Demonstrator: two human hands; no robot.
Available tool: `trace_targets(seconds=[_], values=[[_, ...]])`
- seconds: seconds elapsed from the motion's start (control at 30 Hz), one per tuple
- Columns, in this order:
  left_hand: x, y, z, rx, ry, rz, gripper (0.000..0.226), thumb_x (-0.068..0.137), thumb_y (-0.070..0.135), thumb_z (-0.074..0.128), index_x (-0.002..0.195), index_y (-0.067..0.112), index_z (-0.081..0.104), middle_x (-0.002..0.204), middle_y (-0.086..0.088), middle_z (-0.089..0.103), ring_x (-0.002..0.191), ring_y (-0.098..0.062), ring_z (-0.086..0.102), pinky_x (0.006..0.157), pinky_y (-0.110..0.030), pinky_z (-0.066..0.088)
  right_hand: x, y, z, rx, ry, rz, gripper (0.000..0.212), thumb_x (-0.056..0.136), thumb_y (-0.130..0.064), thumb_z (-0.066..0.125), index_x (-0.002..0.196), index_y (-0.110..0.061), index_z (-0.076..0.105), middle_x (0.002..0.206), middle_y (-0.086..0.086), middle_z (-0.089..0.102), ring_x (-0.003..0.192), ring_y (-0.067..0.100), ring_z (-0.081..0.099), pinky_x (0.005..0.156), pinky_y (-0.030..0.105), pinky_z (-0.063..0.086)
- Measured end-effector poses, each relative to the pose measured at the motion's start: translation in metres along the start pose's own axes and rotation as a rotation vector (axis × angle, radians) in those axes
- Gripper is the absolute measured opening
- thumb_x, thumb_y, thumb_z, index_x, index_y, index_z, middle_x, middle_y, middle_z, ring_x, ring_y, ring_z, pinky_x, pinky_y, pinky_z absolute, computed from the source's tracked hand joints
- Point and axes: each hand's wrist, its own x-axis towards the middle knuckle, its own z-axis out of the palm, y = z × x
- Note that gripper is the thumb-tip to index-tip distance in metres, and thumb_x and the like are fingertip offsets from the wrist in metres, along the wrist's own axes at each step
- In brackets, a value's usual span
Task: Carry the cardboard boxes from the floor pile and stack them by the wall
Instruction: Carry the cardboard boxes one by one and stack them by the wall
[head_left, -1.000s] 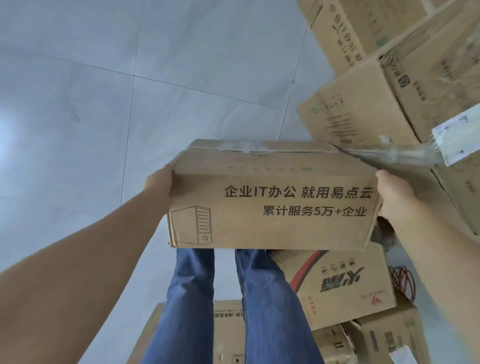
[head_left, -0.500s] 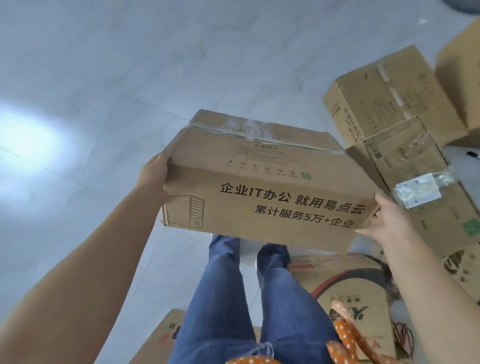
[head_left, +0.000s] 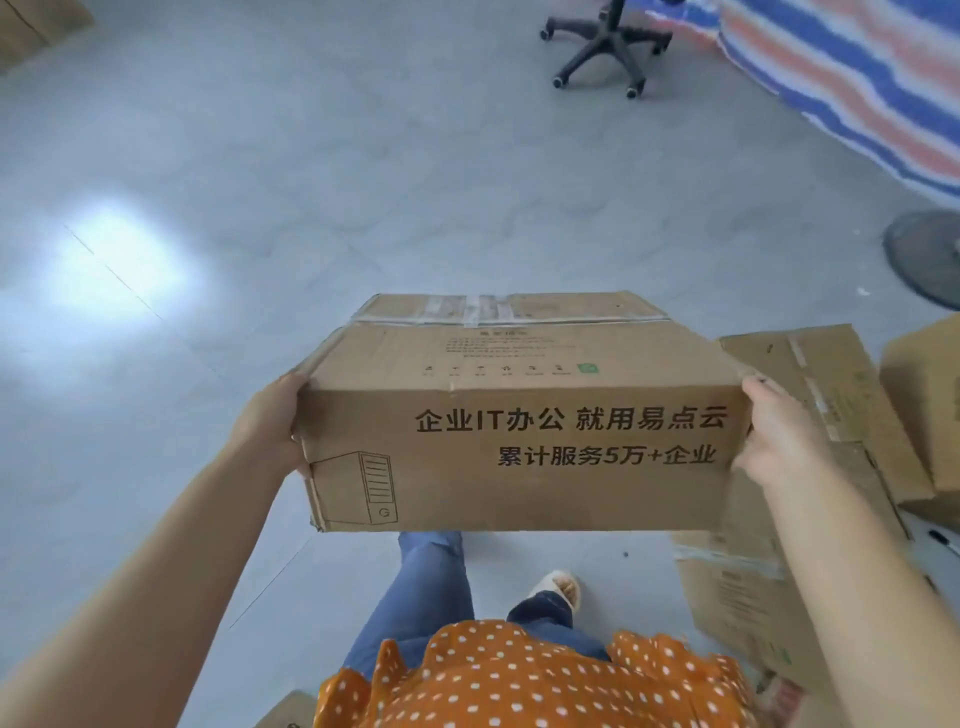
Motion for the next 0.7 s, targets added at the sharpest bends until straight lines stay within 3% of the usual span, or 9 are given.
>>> trace_targets(seconds=[0.07, 0.13, 0.2, 0.27, 0.33, 0.47, 0.57, 0.7], values=[[0.022, 0.012, -0.026, -0.06, 0.025, -0.049, 0.02, 0.093, 0.029, 0.054, 0.112, 0.02, 0.053, 0.107, -0.002, 0.047, 0.102, -0.028, 0.042, 0.07, -0.065, 0.042, -0.005, -0.011, 0.045, -0.039, -0.024, 0.001, 0.023, 0.101, -0.031, 0.041, 0.085, -0.024, 0.057, 0.121, 0.011, 0.061, 0.094, 0.023, 0.057, 0.071, 0.037, 0.047], [0.043, 0.023, -0.053, -0.133, 0.046, -0.081, 0.018, 0.094, 0.028, 0.053, 0.109, 0.018, 0.053, 0.095, 0.0, 0.048, 0.096, -0.027, 0.044, 0.066, -0.059, 0.042, -0.013, -0.022, 0.091, -0.089, -0.056, 0.011, 0.024, 0.1, -0.032, 0.041, 0.083, -0.024, 0.055, 0.113, 0.008, 0.061, 0.091, 0.023, 0.058, 0.071, 0.038, 0.047], [0.064, 0.035, -0.081, -0.2, 0.081, -0.092, 0.019, 0.094, 0.027, 0.054, 0.11, 0.016, 0.054, 0.09, 0.0, 0.049, 0.088, -0.024, 0.047, 0.074, -0.057, 0.042, -0.021, -0.033, 0.138, -0.138, -0.103, 0.01, 0.024, 0.1, -0.032, 0.043, 0.081, -0.022, 0.054, 0.106, 0.009, 0.059, 0.085, 0.024, 0.057, 0.074, 0.042, 0.047], [0.082, 0.048, -0.108, -0.258, 0.116, -0.102, 0.021, 0.094, 0.026, 0.054, 0.113, 0.017, 0.055, 0.101, -0.002, 0.051, 0.093, -0.025, 0.048, 0.084, -0.055, 0.04, -0.033, -0.044, 0.183, -0.174, -0.131, -0.001, 0.02, 0.099, -0.031, 0.045, 0.085, -0.019, 0.053, 0.093, 0.008, 0.055, 0.075, 0.022, 0.053, 0.081, 0.049, 0.047], [0.097, 0.062, -0.135, -0.303, 0.149, -0.113, 0.023, 0.092, 0.026, 0.055, 0.114, 0.019, 0.057, 0.11, -0.003, 0.05, 0.1, -0.026, 0.047, 0.089, -0.052, 0.039, -0.048, -0.057, 0.226, -0.208, -0.16, -0.021, 0.012, 0.099, -0.03, 0.047, 0.094, -0.021, 0.053, 0.086, 0.004, 0.051, 0.082, 0.009, 0.047, 0.093, 0.058, 0.038], [0.121, 0.081, -0.183, -0.395, 0.209, -0.124, 0.014, 0.09, 0.026, 0.057, 0.101, 0.018, 0.058, 0.099, 0.0, 0.053, 0.098, -0.025, 0.049, 0.09, -0.052, 0.04, -0.068, -0.079, 0.304, -0.26, -0.259, -0.061, 0.016, 0.098, -0.031, 0.049, 0.095, -0.022, 0.061, 0.093, 0.002, 0.061, 0.08, 0.02, 0.056, 0.073, 0.044, 0.045], [0.136, 0.097, -0.208, -0.456, 0.244, -0.103, 0.01, 0.091, 0.026, 0.057, 0.083, 0.019, 0.058, 0.09, 0.002, 0.053, 0.087, -0.022, 0.051, 0.083, -0.049, 0.041, -0.077, -0.097, 0.363, -0.299, -0.329, -0.074, 0.015, 0.097, -0.033, 0.05, 0.094, -0.023, 0.062, 0.094, 0.001, 0.062, 0.082, 0.021, 0.056, 0.087, 0.053, 0.041], [0.167, 0.126, -0.233, -0.528, 0.282, -0.108, 0.012, 0.093, 0.025, 0.054, 0.085, 0.017, 0.059, 0.086, 0.003, 0.052, 0.087, -0.023, 0.05, 0.084, -0.054, 0.039, -0.08, -0.119, 0.439, -0.328, -0.411, -0.081, 0.017, 0.097, -0.034, 0.052, 0.09, -0.024, 0.063, 0.093, -0.001, 0.063, 0.08, 0.019, 0.056, 0.091, 0.056, 0.038]])
